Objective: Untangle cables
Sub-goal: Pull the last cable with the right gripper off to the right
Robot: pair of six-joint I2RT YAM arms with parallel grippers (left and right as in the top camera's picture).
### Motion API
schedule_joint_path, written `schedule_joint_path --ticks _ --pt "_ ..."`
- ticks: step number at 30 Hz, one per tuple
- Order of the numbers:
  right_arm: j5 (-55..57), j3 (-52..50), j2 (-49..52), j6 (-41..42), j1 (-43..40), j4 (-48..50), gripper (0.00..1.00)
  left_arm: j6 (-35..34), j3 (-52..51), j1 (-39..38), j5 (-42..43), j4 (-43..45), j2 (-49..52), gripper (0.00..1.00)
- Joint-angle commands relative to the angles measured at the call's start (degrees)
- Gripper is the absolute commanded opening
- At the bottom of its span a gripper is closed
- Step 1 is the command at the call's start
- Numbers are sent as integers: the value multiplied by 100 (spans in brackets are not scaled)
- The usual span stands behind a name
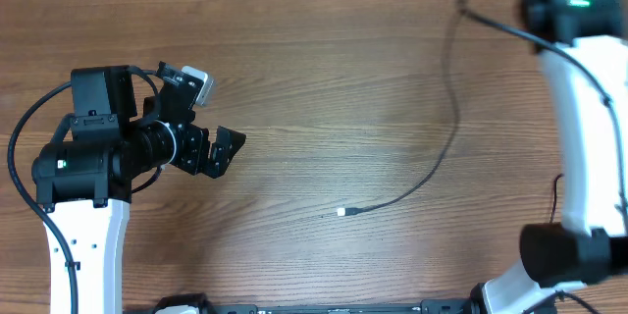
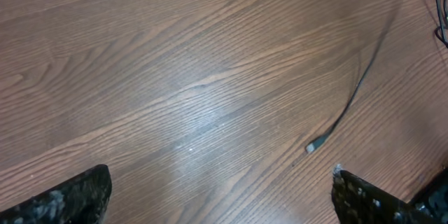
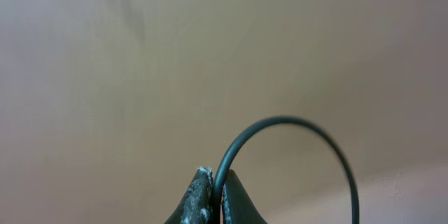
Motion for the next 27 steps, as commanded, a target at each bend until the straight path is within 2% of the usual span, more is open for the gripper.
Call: schedule_joint_path --ticks 1,8,14,18,27 --pt "922 675 -337 -841 -501 256 4 68 90 26 4 7 17 100" --pt "2437 988 -444 -1932 -1604 1569 4 68 90 26 4 4 17 100" --pt "2673 988 -413 -1967 -2653 2098 4 68 90 26 7 4 17 100" --pt "2671 973 -376 -1967 -3010 1679 4 68 90 26 7 4 17 100" --pt "2671 868 629 -1880 -3161 -614 4 68 90 26 7 7 17 99"
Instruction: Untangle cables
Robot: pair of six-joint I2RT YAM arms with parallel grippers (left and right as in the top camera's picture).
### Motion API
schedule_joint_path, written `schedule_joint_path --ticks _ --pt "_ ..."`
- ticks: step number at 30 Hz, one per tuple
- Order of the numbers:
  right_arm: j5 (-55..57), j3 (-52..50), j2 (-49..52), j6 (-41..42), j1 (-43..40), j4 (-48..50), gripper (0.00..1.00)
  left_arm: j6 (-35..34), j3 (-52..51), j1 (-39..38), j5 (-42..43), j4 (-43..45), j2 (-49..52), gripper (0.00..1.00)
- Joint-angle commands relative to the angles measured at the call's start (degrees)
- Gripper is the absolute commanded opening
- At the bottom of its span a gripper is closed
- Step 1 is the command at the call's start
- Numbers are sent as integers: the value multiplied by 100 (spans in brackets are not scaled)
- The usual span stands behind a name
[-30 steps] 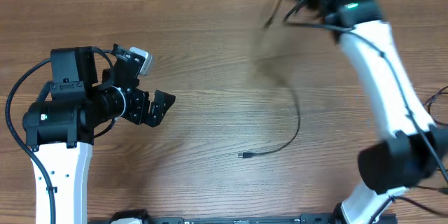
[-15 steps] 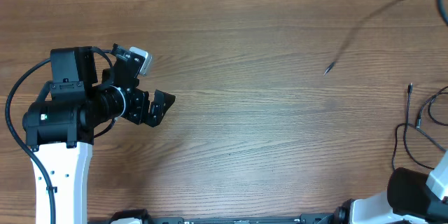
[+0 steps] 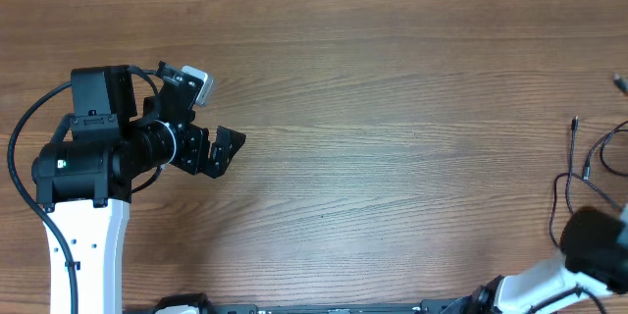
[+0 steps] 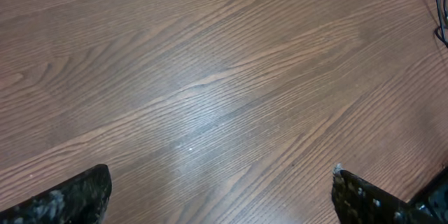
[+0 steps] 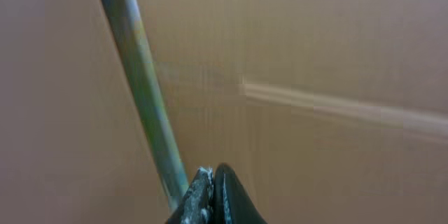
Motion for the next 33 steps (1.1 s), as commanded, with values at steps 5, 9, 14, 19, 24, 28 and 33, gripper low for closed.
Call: schedule_joint_path --ticks 5,9,14,19,24,28,33 --pt "52 -20 881 1390 -315 -1683 4 68 90 26 7 4 17 99" --pt "9 -20 1342 1834 -509 -2481 4 68 90 26 4 4 17 100" --pt "-57 -24 1602 1956 -667 -3080 8 68 90 26 7 4 17 100" --pt "-122 -24 1602 1958 -686 -3324 100 68 90 26 7 4 17 100" --pt "-1113 -24 1602 1873 -686 -3746 100 68 90 26 7 4 17 100" --pt "-2684 -24 1602 857 -675 -4334 100 68 90 26 7 7 17 100" --pt "-4216 -24 1600 -13 -614 -5154 100 68 90 26 7 7 17 100"
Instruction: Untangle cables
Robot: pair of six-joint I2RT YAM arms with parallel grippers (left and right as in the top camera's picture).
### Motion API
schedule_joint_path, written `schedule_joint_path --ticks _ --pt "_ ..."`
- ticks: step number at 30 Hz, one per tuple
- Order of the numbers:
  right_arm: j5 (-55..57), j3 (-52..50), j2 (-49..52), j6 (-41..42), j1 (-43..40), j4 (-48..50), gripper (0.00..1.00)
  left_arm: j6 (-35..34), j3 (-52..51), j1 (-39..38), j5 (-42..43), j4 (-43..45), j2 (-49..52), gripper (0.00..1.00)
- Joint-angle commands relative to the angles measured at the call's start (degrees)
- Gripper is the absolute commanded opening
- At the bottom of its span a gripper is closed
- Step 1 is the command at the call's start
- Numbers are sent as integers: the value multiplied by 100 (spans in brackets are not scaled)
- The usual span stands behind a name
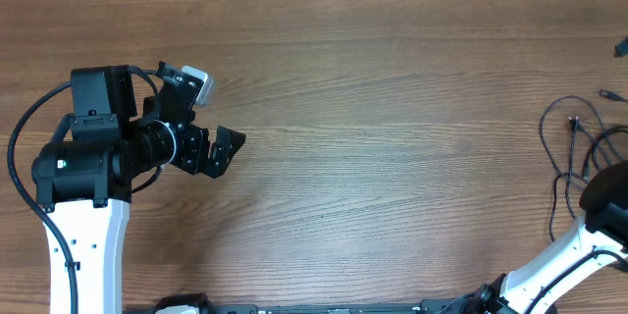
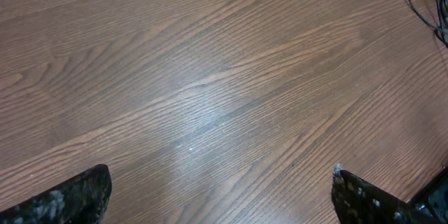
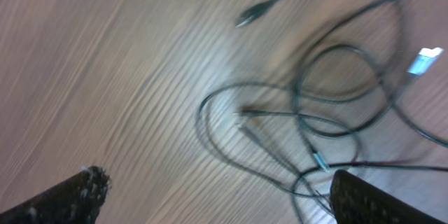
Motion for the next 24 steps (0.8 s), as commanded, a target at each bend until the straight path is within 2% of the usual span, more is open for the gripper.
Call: schedule_joint_path --ticks 1,10,21,24 --pt "-1154 46 -50 -748 94 -376 100 68 90 26 7 4 17 100" --pt "-881 48 -798 -876 1300 -1091 100 68 90 26 4 7 17 100" --pt "-610 48 -2341 -870 3053 -1167 100 68 90 26 4 4 17 100" --pt "-170 48 -2837 -868 3672 -1165 100 68 90 26 7 4 17 100"
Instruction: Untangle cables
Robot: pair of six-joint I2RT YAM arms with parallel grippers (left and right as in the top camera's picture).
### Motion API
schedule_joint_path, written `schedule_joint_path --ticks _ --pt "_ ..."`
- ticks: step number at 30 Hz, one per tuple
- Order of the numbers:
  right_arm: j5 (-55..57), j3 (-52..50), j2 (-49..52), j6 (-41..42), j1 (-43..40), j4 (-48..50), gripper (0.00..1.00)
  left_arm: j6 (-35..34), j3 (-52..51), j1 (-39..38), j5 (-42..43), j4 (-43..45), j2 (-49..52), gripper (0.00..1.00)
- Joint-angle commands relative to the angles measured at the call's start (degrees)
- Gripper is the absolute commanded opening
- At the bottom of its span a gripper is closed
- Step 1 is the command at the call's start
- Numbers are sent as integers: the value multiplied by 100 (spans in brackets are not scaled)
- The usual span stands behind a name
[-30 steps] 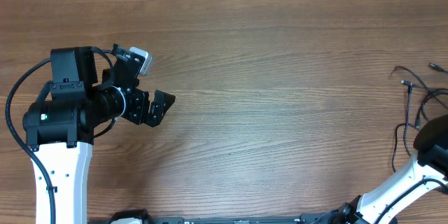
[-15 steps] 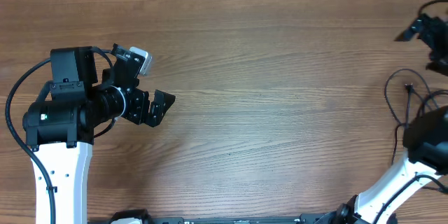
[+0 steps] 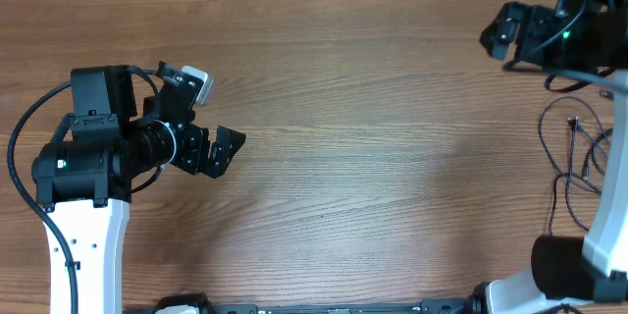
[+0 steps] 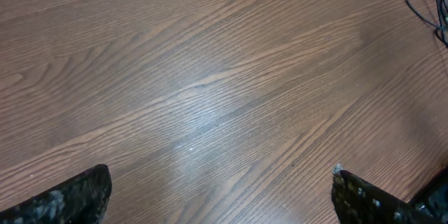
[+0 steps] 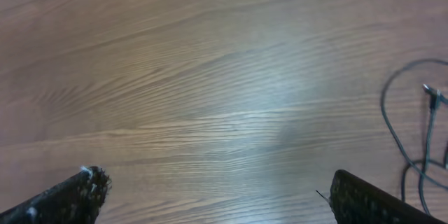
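Observation:
A loose heap of thin black cables (image 3: 574, 152) lies at the table's right edge; it also shows as cables (image 5: 420, 136) in the right wrist view and as a cable end in the left wrist view's top right corner. My right gripper (image 3: 497, 35) hovers open over bare wood at the far right, left of the heap, with nothing between its fingers (image 5: 73, 194). My left gripper (image 3: 222, 149) stands open over the left half of the table, empty, its fingers (image 4: 66, 197) wide apart.
The brown wooden table (image 3: 373, 157) runs the full width of the view. A cardboard-coloured edge lies along the far side. The right arm's white link (image 3: 610, 186) stands over the right edge near the cables.
My right gripper was open right above the cable heap; now it is farther back and to the left, over bare wood, with the heap at its right. The left arm has not moved.
My right gripper was shut on a black cable, held high at the far right, its free end trailing to the table's middle. Then that cable was gone from the middle. Then the gripper was open over the heap at the right edge, and now it is away from it.

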Motion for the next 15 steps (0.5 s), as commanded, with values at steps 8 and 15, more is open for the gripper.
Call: schedule_joint_path --ticks 8,15 --pt "984 46 -977 15 1025 4 100 68 90 26 7 4 17 100" --pt "874 46 -861 15 1025 9 100 68 90 26 7 4 17 100"
